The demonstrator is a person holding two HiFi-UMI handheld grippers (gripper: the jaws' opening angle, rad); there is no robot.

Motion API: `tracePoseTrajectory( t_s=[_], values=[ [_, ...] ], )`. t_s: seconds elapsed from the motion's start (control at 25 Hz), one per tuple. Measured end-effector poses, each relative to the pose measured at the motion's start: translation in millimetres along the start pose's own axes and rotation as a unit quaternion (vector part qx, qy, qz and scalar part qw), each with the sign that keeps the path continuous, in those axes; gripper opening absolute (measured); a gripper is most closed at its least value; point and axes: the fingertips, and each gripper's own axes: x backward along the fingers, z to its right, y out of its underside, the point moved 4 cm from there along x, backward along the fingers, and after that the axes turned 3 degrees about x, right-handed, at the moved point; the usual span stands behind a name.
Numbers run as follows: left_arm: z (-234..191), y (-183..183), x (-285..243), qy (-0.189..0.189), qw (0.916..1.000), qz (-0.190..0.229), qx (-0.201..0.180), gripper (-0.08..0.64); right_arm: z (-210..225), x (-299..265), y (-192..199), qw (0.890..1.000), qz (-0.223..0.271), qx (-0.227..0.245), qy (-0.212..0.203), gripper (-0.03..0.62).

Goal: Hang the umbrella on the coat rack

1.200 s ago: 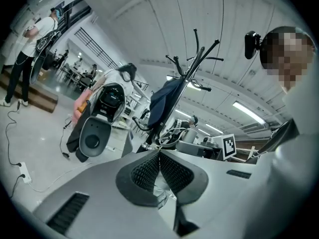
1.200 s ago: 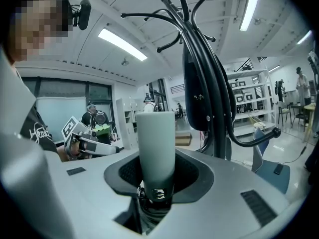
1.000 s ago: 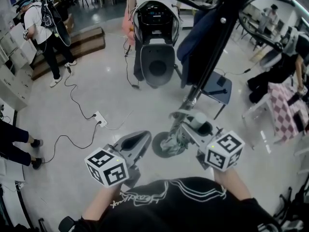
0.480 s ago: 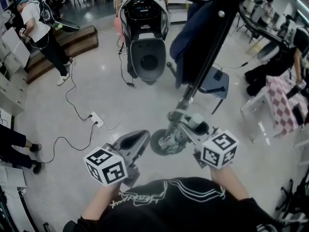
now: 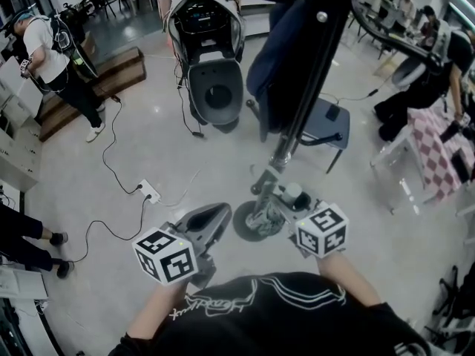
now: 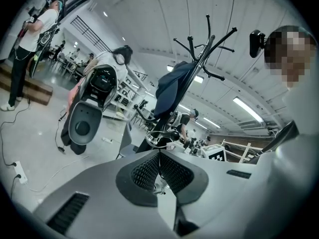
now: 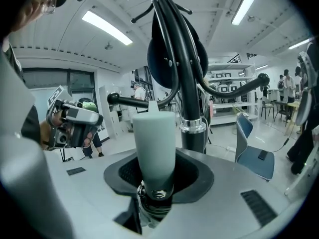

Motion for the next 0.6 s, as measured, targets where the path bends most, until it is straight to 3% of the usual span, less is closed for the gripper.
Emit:
tracePoseTrajectory(
  t_s=[0.6],
  values=[
    [-20,3,7,-0.015,0.9996,-0.022,0.007,0.003,4,-45,65,0.996,-0.082,-0.034,0.006,0.137]
  ],
)
